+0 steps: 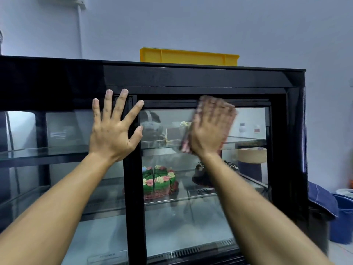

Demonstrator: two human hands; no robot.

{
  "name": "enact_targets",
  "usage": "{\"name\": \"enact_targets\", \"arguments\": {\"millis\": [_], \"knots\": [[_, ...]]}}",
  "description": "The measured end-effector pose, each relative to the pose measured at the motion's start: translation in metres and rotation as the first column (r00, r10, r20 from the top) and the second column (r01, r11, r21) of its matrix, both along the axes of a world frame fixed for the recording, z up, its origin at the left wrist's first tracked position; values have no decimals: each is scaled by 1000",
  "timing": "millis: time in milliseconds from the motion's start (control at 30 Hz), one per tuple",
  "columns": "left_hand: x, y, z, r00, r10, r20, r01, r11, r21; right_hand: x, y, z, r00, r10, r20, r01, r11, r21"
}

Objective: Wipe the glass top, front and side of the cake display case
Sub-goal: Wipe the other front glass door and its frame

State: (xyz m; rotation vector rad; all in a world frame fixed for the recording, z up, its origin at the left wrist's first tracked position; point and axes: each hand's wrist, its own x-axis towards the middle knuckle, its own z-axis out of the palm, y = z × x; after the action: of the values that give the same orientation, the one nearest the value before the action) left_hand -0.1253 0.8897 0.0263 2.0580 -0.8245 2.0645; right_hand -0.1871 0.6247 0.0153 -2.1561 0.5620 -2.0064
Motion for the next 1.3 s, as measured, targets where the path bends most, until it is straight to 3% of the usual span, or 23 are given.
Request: {"name": "enact_targets", "arguments": {"millis": [100, 200, 267, 333, 433, 533, 633, 733, 800, 867, 933, 1000, 1100, 1200, 1233, 1300], "knots": [[0, 1, -1, 1000, -9, -10, 9, 1000, 3, 15, 73, -8, 986, 86, -146, -133, 926, -354], [0, 3, -1, 1000, -7, -6, 8, 1000, 12, 26, 73, -7, 975, 160, -155, -213, 874, -436], [1, 3, -1, 1000, -10, -6, 11, 1000, 19, 19, 45, -2, 975, 121, -187, -200, 844, -498], [2, 3, -1, 1000, -7, -8, 7, 1000, 20, 7, 0, 1, 978, 104, -182, -173, 891, -421], [3, 2, -2, 1000, -12, 1, 12, 1000, 8, -13, -86, -1, 989, 57, -134, -74, 989, -124], [1, 0, -2, 999, -32, 8, 32, 999, -9, -36, -149, 4, 985, 101, -140, -85, 990, 112], [0, 0, -2, 999, -40, 7, 40, 999, 2, -43, -162, 13, 985, 135, -104, -111, 971, 212], [1, 0, -1, 999, -46, 15, 46, 999, 26, -30, -128, 10, 999, 20, -48, -11, 984, 177], [1, 0, -1, 999, -49, 9, 49, 999, 24, -18, -95, 1, 995, -9, -95, 4, 999, -54], [0, 1, -3, 999, -46, 11, 45, 999, 17, -13, -85, -6, 987, 20, -159, -66, 954, -291], [-1, 1, -2, 999, -45, 14, 45, 999, 19, -16, -103, -3, 979, 53, -197, -125, 919, -374], [-1, 1, -2, 999, -46, 6, 46, 999, 19, -22, -129, 0, 979, 43, -198, -108, 938, -328], [-1, 0, -3, 999, -39, 18, 39, 999, 9, -37, -165, 0, 987, 95, -131, -104, 992, -68], [-1, -1, -2, 999, -41, 21, 41, 999, 8, -39, -169, -5, 992, 123, -24, -117, 978, 173], [-1, -1, -2, 999, -40, 19, 40, 999, 7, -36, -160, -9, 996, 93, 1, -92, 976, 199], [-1, -1, -2, 999, -37, 14, 37, 999, 1, -28, -135, -18, 998, 60, -28, -57, 994, 94]]}}
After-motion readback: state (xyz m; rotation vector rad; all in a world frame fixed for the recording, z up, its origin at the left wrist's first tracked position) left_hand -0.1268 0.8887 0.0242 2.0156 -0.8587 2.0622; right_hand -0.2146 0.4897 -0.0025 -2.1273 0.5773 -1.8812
